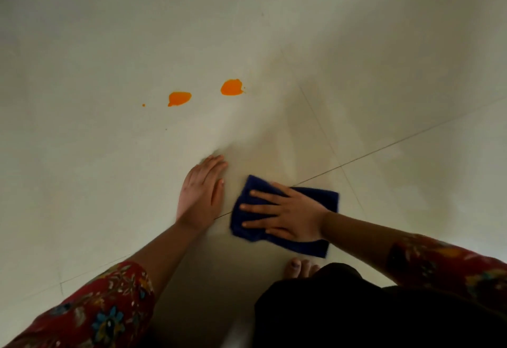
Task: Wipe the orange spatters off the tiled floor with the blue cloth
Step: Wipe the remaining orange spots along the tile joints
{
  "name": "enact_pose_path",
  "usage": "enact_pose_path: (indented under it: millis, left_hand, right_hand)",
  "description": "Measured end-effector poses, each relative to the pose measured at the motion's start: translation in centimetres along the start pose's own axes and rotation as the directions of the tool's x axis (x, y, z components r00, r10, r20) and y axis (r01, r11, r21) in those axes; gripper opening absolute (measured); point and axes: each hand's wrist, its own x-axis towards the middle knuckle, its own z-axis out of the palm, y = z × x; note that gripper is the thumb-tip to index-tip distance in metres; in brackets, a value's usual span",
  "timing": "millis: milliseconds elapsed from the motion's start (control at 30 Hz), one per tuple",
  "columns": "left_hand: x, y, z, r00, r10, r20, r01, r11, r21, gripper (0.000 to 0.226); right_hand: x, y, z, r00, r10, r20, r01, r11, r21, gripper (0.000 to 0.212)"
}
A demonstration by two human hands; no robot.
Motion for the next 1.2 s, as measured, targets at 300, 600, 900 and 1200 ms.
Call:
enact_pose_path:
  millis: [300,600,900,1200]
  left_hand:
    - [-0.3,-2.1,-2.0,0.978,-0.201,-0.047,0.203,0.979,0.031,0.05]
    - [1.6,-1.9,-2.3,0.987,-0.142,0.071,0.137,0.988,0.078,0.052]
    - [4.5,-0.4,-1.5,0.98,-0.177,0.095,0.173,0.984,0.047,0.057]
    - [5.2,-4.9,-12.9,0.75,0.001,0.662,-0.139,0.978,0.156,0.057]
  right_hand:
    - [2.1,9.8,-2.2,0.408,0.88,-0.244,-0.845,0.465,0.265,0.055]
    - [6.1,7.6,-1.9,0.899,0.387,-0.204,-0.394,0.919,0.004,0.053]
    - [2.9,14.2,-4.0,0.36,0.907,-0.219,-0.893,0.403,0.201,0.057]
    - [6.7,-2.2,-0.5,0.653,0.746,-0.131,-0.703,0.661,0.261,0.057]
